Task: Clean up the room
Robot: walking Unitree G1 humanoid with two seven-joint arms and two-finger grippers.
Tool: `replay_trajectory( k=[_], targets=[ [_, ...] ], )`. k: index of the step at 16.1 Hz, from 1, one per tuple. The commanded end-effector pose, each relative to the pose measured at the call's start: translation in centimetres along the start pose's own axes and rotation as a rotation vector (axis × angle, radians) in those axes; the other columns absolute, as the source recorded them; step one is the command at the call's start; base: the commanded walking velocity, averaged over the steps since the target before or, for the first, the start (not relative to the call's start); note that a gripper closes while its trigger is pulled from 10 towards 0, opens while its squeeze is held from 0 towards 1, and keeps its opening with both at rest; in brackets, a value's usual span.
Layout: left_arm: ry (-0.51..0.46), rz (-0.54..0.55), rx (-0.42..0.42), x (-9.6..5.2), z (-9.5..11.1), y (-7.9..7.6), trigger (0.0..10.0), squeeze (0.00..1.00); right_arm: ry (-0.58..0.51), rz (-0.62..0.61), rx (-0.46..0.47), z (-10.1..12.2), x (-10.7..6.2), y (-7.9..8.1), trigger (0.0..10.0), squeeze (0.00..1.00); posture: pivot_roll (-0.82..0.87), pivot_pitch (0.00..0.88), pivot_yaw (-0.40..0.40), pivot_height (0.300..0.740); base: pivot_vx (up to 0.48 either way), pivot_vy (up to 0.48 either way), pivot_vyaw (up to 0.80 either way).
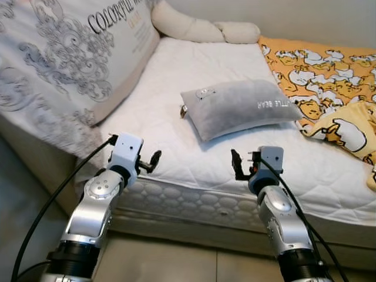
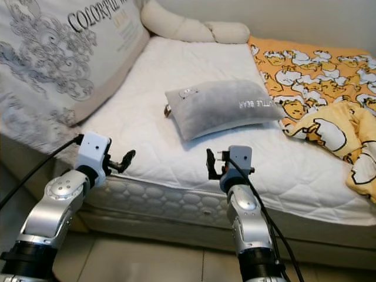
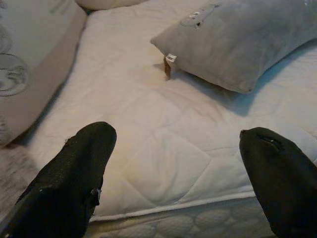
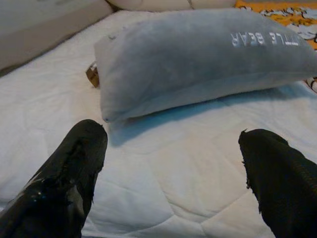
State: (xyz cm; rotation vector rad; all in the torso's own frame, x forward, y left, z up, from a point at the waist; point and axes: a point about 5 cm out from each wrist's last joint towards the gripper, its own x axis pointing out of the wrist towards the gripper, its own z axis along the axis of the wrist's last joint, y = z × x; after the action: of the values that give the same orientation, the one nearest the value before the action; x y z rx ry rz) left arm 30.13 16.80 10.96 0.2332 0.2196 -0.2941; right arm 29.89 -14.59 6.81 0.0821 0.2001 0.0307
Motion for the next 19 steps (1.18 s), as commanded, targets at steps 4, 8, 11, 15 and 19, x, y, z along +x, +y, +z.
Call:
replay_trajectory(
  k=[4, 8, 11, 15, 19],
  targets=[
    [-0.008, 0.016, -0.003, 0.24, 0.34, 0.44, 10.0, 0.00, -0.034, 0.020, -0.020, 1.44, 0.53, 0.37, 10.0, 0.00, -0.01, 0.000, -0.013, 0.740, 0.060, 0.000, 0.00],
    [-0.007, 0.018, -0.001, 0.26, 0.29, 0.41, 10.0, 0.00, -0.031, 0.023, -0.026, 1.49, 0.51, 0.45, 10.0, 0.00, -0.01, 0.000, -0.016, 0.740, 0.258, 0.000, 0.00],
    [-0.008, 0.018, -0.001, 0.29, 0.26, 0.41, 10.0, 0.00, -0.028, 0.024, -0.032, 1.45, 0.50, 0.47, 10.0, 0.00, -0.01, 0.000, -0.018, 0.740, 0.302, 0.000, 0.00],
    [-0.010, 0.016, 0.000, 0.29, 0.21, 0.38, 10.0, 0.00, -0.013, 0.021, -0.039, 1.38, 0.60, 0.52, 10.0, 0.00, -0.01, 0.000, -0.017, 0.740, 0.338, 0.000, -0.39],
    [-0.014, 0.015, 0.003, 0.23, 0.17, 0.32, 10.0, 0.00, -0.018, 0.021, -0.052, 1.34, 0.57, 0.50, 10.0, 0.00, 0.00, 0.000, -0.017, 0.740, 0.355, 0.000, -0.16]
  ],
)
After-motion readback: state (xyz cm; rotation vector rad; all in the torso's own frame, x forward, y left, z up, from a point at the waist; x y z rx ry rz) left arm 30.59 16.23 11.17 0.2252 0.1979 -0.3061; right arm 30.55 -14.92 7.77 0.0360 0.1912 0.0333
